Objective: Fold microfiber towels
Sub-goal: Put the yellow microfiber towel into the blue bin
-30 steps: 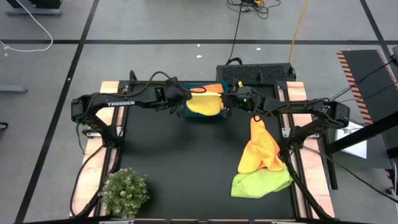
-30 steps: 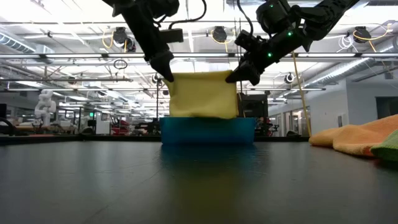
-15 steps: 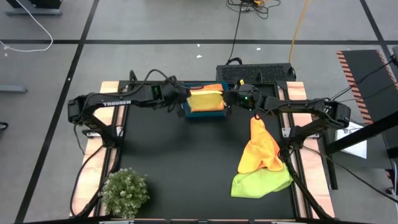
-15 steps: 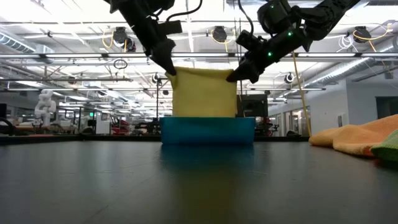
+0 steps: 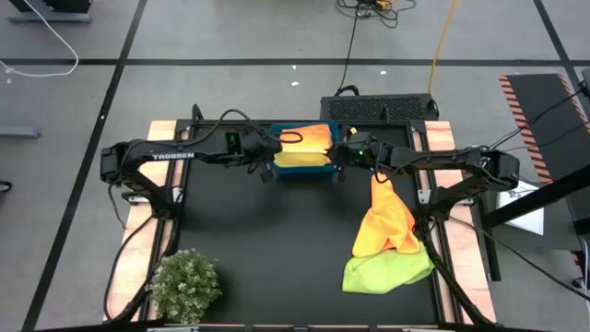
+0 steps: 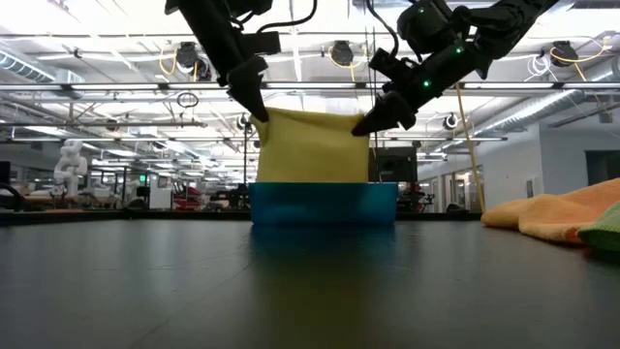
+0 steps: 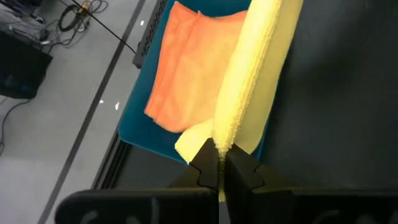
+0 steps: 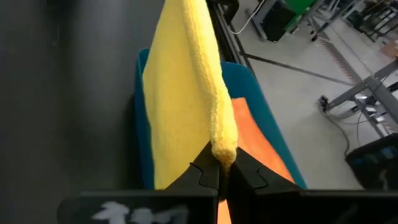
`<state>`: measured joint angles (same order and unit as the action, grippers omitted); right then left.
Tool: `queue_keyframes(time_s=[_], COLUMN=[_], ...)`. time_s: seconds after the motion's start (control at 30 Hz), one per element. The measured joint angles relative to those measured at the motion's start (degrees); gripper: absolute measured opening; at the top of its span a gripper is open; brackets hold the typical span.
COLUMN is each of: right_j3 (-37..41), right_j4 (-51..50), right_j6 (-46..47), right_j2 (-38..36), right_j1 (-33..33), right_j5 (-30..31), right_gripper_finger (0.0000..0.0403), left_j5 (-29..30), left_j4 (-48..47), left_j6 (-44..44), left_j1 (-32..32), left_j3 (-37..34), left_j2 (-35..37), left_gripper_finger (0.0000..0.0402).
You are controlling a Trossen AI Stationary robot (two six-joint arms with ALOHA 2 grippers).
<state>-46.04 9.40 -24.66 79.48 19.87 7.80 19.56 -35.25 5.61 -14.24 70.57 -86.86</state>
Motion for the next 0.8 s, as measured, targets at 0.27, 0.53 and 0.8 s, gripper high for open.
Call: queue_keyframes(time_s=[0.27,0.53,0.8], right_j3=[0.00,-0.02,-0.02], right_j4=[-2.16,-1.74,2.65], right_j6=[1.83,1.29,-1.46], right_j2=[0.00,1.56,7.68], right_j1=[-0.44,1.07,3.52], right_j5=[2.14,5.81,5.89], right_gripper_finger=[0.0000,0.0000,0.0000], left_j5=[-0.12,-0.27,-0.29], left_j4=[0.39,2.96,6.65], left_j6=[-0.36,0.60,3.96], left_j1=[-0.12,-2.60,-6.25], left_j3=[0.00,0.02,0.00], left_j2=[-3.49,-6.86,-6.94], left_gripper_finger=[0.0005,0.0008,0.0017])
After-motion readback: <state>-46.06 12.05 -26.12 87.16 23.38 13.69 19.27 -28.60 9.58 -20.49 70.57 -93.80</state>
